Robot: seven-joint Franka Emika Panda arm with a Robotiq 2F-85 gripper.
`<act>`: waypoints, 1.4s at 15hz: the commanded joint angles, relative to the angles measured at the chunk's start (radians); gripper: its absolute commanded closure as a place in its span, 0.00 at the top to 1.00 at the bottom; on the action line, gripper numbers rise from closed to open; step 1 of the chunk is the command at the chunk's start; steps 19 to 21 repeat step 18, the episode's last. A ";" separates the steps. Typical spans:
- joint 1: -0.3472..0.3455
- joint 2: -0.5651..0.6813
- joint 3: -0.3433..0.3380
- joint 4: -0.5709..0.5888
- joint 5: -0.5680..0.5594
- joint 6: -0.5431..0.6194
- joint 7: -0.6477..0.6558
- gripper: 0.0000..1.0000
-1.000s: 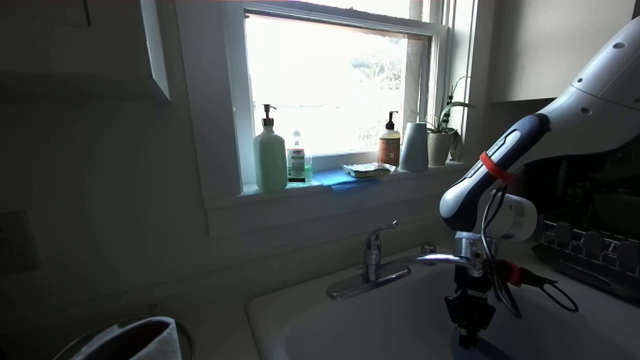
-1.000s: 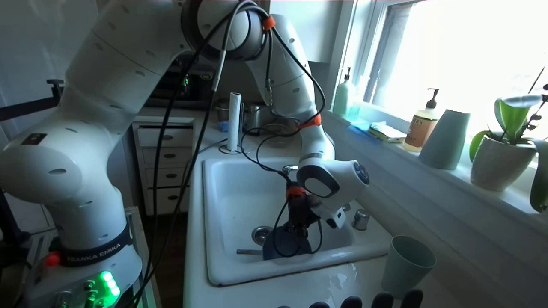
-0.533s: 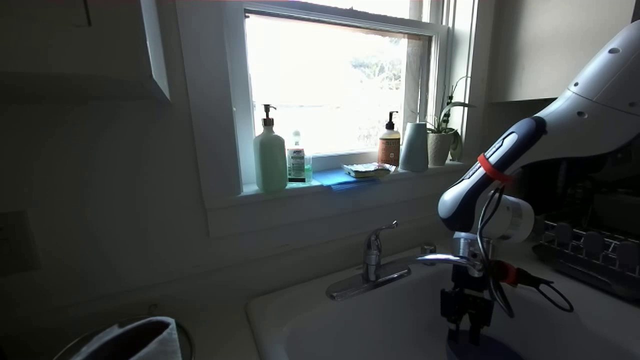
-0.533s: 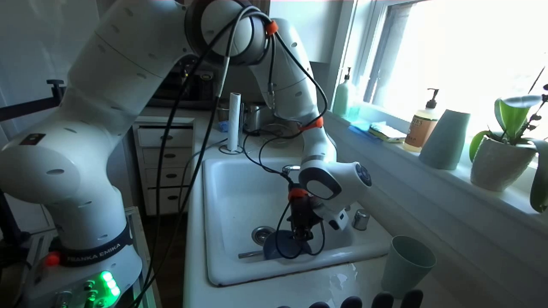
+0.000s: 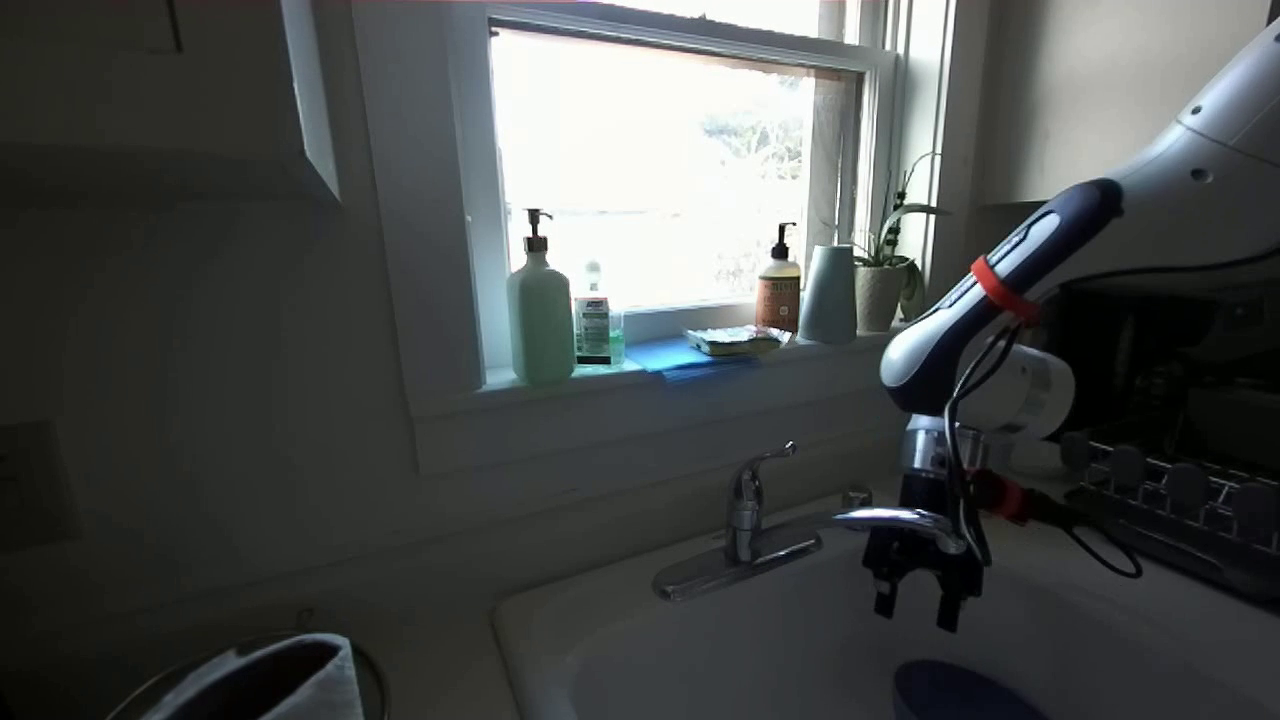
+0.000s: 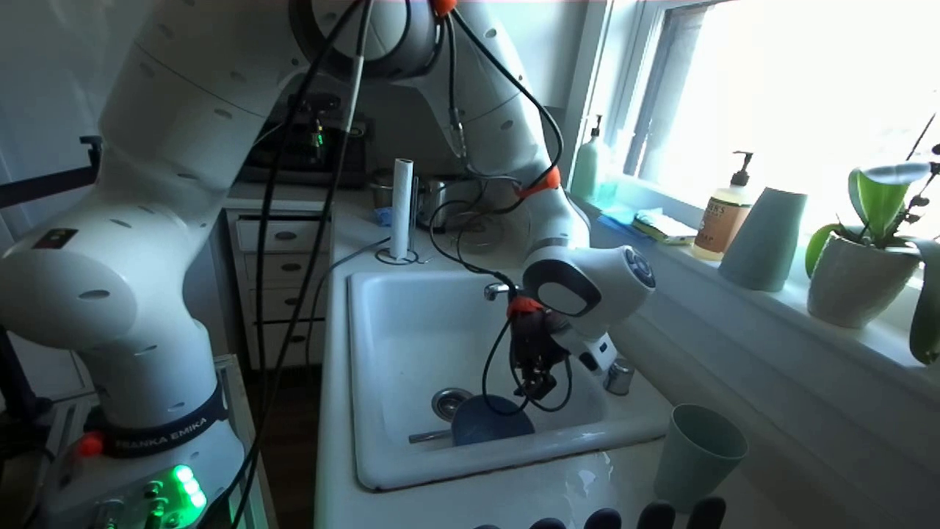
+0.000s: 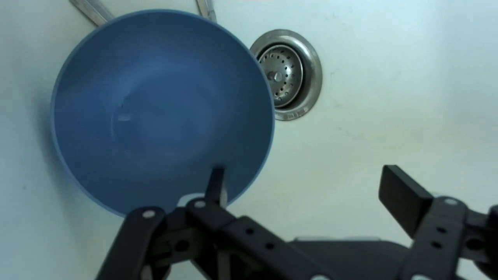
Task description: Remove the cup from the bowl, then put the bowl in the sink
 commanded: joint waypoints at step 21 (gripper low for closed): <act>0.039 -0.553 -0.184 -0.051 -0.369 -0.363 0.142 1.00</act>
